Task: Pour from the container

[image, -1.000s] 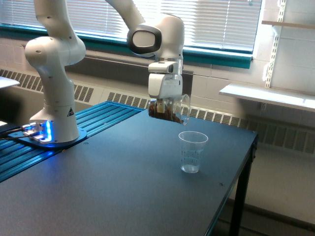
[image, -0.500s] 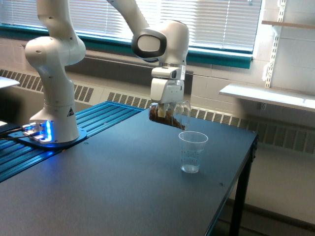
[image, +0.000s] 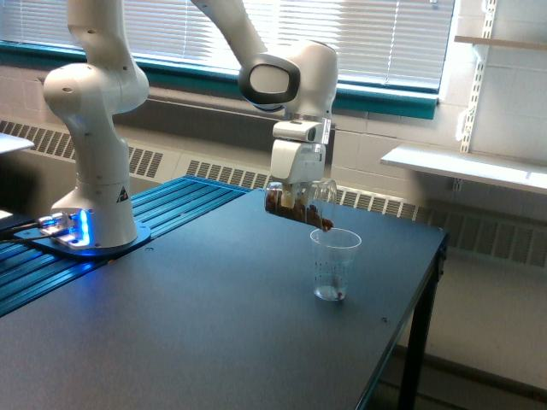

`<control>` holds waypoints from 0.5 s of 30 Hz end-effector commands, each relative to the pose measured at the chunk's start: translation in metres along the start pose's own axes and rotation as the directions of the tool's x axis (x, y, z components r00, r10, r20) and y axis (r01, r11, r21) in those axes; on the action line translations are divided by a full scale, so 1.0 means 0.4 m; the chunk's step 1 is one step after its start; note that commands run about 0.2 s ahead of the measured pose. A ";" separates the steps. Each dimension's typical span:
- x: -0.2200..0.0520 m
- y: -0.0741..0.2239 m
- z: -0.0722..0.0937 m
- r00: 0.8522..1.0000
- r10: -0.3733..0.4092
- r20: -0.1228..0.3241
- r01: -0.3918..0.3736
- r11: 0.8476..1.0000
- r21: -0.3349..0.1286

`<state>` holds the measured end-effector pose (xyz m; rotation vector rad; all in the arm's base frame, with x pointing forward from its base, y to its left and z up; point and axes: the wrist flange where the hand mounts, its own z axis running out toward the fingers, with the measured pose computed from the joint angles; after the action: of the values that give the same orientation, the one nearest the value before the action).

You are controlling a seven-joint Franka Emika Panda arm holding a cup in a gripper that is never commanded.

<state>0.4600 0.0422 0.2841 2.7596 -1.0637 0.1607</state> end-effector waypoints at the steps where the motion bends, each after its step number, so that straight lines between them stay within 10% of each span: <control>1: -0.002 -0.018 -0.004 1.000 -0.022 -0.006 0.022 1.000 -0.009; 15: 0.002 -0.027 -0.002 0.999 -0.039 -0.001 0.039 0.999 -0.021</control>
<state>0.4648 0.0459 0.2811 2.7544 -1.0417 0.1434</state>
